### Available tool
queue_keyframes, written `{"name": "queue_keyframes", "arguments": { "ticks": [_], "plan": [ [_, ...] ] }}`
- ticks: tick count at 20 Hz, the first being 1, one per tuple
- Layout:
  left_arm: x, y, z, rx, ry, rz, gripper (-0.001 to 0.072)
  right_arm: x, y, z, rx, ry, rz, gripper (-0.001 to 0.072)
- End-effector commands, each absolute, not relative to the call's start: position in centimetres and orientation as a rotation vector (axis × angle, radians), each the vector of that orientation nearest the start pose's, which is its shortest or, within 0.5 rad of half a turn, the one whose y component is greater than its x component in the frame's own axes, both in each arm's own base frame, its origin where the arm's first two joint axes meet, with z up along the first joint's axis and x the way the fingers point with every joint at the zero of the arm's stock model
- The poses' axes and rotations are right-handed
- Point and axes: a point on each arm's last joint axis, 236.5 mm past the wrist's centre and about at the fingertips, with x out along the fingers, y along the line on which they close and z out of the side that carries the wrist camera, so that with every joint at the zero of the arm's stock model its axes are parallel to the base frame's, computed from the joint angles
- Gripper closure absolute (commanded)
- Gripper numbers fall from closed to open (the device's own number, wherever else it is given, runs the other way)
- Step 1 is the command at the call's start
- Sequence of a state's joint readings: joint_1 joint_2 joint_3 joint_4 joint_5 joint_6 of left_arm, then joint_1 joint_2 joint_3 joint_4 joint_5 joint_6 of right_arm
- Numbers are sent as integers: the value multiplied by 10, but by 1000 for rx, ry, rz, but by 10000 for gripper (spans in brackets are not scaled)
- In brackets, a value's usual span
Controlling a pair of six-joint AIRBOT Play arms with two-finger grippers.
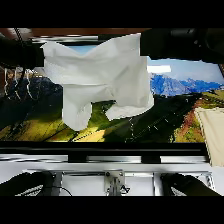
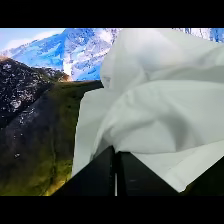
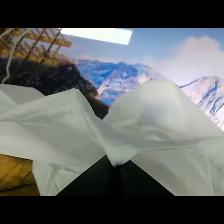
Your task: Fold the shirts.
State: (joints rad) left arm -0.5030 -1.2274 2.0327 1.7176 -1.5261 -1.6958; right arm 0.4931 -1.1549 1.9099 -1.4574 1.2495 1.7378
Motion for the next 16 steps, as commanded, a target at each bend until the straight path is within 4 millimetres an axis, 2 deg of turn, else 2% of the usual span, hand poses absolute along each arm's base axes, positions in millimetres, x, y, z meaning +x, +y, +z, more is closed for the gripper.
{"name": "queue_keyframes", "arguments": {
  "ticks": [1, 3, 4, 5, 6, 7, 8, 10, 11, 12, 14, 16],
  "plan": [
    [347, -188, 370, -1, 567, -439, 650, 343, 222, 412, 139, 345, 597, 640],
    [337, -211, 434, -124, 344, -567, 650, 337, 210, 464, 167, 148, 591, 639],
    [331, -214, 461, -171, 249, -598, 650, 331, 202, 482, 168, 86, 577, 640],
    [327, -210, 474, -182, 206, -598, 650, 325, 193, 490, 156, 64, 557, 639],
    [327, -202, 468, -169, 229, -574, 650, 322, 185, 488, 143, 80, 535, 639],
    [330, -189, 442, -131, 326, -525, 650, 321, 178, 473, 128, 141, 503, 640],
    [333, -174, 400, -82, 476, -460, 650, 320, 171, 452, 116, 232, 471, 639],
    [331, -148, 319, -12, 760, -355, 650, 318, 167, 388, 93, 498, 420, 640],
    [329, -140, 280, 11, 884, -323, 650, 317, 169, 350, 71, 648, 398, 639],
    [328, -137, 245, 35, 979, -309, 650, 318, 176, 313, 69, 786, 388, 639],
    [319, -133, 167, 70, 1192, -278, 650, 319, 203, 240, 37, 1022, 437, 639],
    [300, -143, 106, 76, 1376, -322, 650, 332, 220, 184, 7, 1139, 458, 639]
  ]
}}
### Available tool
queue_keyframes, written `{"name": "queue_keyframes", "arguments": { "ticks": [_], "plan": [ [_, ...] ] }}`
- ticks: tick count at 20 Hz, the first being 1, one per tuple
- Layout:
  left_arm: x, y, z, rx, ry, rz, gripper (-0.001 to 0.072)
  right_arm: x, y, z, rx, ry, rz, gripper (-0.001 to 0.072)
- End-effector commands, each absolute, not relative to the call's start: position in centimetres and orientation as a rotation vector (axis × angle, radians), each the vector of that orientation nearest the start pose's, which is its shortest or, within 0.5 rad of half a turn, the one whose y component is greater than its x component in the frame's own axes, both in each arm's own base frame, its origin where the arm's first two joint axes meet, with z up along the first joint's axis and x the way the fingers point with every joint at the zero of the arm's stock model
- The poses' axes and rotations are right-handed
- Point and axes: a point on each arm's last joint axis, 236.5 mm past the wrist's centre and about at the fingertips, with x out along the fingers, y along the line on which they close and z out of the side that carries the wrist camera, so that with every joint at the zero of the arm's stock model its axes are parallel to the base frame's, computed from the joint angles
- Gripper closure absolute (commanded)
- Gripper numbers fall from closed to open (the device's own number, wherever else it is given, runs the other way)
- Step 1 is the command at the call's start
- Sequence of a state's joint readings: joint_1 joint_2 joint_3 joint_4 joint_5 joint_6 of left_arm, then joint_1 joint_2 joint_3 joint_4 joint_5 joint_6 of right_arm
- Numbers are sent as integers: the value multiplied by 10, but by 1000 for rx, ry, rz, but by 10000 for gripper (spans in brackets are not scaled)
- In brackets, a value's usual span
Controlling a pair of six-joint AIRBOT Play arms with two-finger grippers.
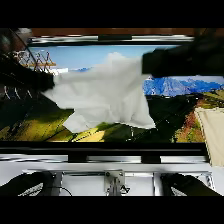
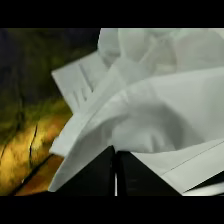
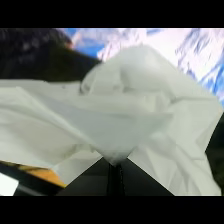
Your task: Fold the shirts.
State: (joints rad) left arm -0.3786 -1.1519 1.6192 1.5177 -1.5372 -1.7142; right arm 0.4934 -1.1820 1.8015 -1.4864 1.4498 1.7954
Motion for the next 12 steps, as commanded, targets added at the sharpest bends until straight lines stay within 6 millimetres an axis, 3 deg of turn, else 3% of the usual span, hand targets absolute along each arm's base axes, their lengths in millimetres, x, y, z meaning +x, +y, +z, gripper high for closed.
{"name": "queue_keyframes", "arguments": {
  "ticks": [1, 4, 6, 8, 9, 10, 12],
  "plan": [
    [291, -151, 86, 73, 1437, -360, 650, 342, 226, 163, 1, 1160, 455, 639],
    [291, -160, 55, 68, 1478, -404, 650, 363, 239, 128, -4, 1200, 456, 639],
    [305, -166, 50, 52, 1431, -402, 646, 367, 247, 116, 7, 1223, 467, 639],
    [318, -171, 47, 35, 1389, -403, 522, 374, 252, 112, 20, 1213, 471, 639],
    [322, -172, 45, 33, 1383, -401, 392, 379, 255, 112, 28, 1194, 473, 639],
    [324, -173, 40, 34, 1391, -399, 346, 384, 258, 114, 37, 1171, 475, 639],
    [321, -173, 30, 45, 1428, -398, 344, 392, 262, 119, 64, 1133, 473, 639]
  ]
}}
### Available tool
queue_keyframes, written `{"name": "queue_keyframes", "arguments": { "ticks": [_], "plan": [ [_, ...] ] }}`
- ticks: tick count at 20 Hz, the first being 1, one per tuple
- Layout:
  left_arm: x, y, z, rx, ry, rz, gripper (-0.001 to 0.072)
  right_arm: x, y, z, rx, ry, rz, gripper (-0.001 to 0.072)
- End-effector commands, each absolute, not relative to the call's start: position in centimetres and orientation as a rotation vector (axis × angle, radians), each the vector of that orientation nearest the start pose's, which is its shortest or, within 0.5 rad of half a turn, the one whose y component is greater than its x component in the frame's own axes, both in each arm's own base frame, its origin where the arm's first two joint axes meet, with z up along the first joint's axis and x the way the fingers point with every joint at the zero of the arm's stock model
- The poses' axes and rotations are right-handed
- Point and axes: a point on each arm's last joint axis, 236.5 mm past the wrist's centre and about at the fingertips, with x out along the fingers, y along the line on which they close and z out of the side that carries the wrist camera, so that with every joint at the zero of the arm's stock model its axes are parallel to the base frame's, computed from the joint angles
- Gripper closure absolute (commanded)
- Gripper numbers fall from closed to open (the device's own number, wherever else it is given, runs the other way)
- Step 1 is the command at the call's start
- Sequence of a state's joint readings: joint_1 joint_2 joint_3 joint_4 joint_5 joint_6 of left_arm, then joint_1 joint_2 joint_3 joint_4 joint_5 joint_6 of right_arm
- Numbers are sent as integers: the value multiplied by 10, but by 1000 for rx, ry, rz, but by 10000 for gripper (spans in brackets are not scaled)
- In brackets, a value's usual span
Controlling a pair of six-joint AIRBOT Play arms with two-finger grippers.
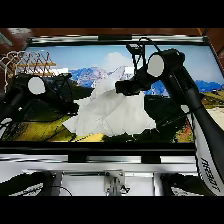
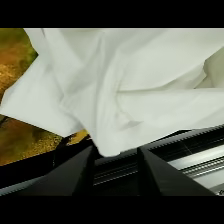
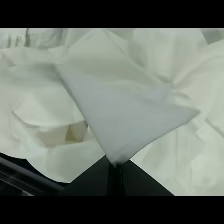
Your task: Fold the shirts.
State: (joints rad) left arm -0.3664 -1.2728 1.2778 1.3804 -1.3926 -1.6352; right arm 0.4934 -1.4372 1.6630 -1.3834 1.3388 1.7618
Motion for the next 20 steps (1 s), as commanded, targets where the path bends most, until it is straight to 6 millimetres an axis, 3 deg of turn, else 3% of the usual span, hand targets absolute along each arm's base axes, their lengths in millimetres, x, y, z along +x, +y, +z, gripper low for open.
{"name": "queue_keyframes", "arguments": {
  "ticks": [1, 3, 4, 8, 11, 12, 13, 15, 16, 18, 20],
  "plan": [
    [317, -173, 25, 70, 1449, -415, 307, 395, 263, 120, 72, 1122, 472, 639],
    [313, -171, 17, 87, 1467, -419, 261, 396, 264, 121, 79, 1117, 473, 639],
    [310, -171, 13, 93, 1479, -422, 199, 396, 264, 121, 79, 1117, 473, 639],
    [287, -161, -28, 168, 1547, -371, 185, 396, 264, 121, 78, 1117, 473, 639],
    [298, -173, -53, 115, 1465, -352, 191, 396, 264, 121, 78, 1117, 474, 639],
    [302, -177, -56, 92, 1446, -343, 289, 395, 264, 121, 78, 1117, 474, 639],
    [306, -180, -57, 78, 1432, -342, 466, 395, 264, 121, 77, 1117, 474, 639],
    [313, -181, -60, 84, 1411, -350, 551, 395, 264, 121, 75, 1116, 476, 639],
    [311, -180, -61, 105, 1417, -366, 643, 395, 264, 121, 74, 1116, 476, 639],
    [300, -174, -53, 149, 1471, -401, 651, 395, 264, 121, 61, 1113, 485, 639],
    [301, -166, -22, 235, 1458, -457, 651, 395, 264, 122, 13, 1097, 515, 639]
  ]
}}
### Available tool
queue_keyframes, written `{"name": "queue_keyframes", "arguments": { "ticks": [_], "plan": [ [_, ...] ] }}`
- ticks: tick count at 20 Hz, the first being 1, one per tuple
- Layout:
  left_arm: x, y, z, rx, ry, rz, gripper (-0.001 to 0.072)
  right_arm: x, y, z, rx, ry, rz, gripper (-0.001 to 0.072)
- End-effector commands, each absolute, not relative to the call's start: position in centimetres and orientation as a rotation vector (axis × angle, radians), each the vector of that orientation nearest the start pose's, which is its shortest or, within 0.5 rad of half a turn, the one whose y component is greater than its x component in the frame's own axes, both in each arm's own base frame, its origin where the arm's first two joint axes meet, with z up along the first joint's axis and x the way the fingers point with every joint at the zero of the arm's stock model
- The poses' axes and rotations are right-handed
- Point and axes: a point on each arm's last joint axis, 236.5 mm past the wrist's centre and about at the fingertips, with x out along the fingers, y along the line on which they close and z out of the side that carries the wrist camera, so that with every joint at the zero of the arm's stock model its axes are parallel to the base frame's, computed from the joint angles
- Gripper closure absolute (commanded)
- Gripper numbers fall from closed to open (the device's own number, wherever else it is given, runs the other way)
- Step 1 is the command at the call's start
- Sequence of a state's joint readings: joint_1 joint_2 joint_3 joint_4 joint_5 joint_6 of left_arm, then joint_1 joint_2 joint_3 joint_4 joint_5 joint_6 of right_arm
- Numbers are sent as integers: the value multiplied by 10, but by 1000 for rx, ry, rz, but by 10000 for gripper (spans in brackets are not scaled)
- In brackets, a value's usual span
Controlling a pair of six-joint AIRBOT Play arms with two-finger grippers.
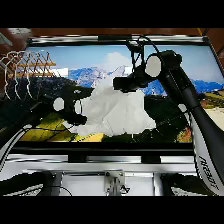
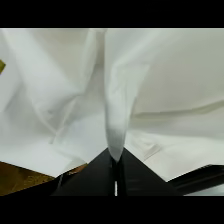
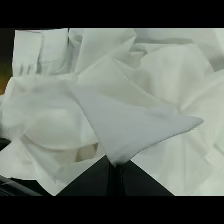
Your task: Fold the shirts.
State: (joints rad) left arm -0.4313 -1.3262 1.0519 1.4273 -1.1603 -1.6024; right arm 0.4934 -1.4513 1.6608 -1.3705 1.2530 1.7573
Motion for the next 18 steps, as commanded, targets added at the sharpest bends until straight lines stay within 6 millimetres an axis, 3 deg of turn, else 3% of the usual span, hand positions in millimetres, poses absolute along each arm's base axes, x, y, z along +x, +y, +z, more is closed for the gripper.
{"name": "queue_keyframes", "arguments": {
  "ticks": [1, 3, 4, 6, 7, 10, 12, 15, 18],
  "plan": [
    [311, -159, 2, 269, 1400, -441, 651, 395, 264, 122, -15, 1089, 531, 639],
    [333, -154, 60, 263, 1241, -412, 651, 395, 263, 122, -41, 1080, 547, 639],
    [335, -151, 92, 244, 1193, -408, 651, 394, 263, 125, -40, 1075, 549, 640],
    [327, -136, 128, 231, 1202, -385, 650, 391, 261, 136, -37, 1054, 554, 639],
    [325, -128, 134, 222, 1216, -367, 650, 389, 261, 142, -31, 1045, 556, 640],
    [336, -110, 127, 152, 1247, -297, 650, 366, 260, 140, 13, 1133, 556, 639],
    [346, -111, 112, 132, 1273, -295, 650, 354, 264, 132, -55, 1163, 559, 640],
    [359, -114, 83, 136, 1333, -289, 650, 355, 260, 118, -231, 1132, 477, 640],
    [363, -119, 55, 131, 1409, -294, 649, 362, 263, 106, -247, 1134, 440, 640]
  ]
}}
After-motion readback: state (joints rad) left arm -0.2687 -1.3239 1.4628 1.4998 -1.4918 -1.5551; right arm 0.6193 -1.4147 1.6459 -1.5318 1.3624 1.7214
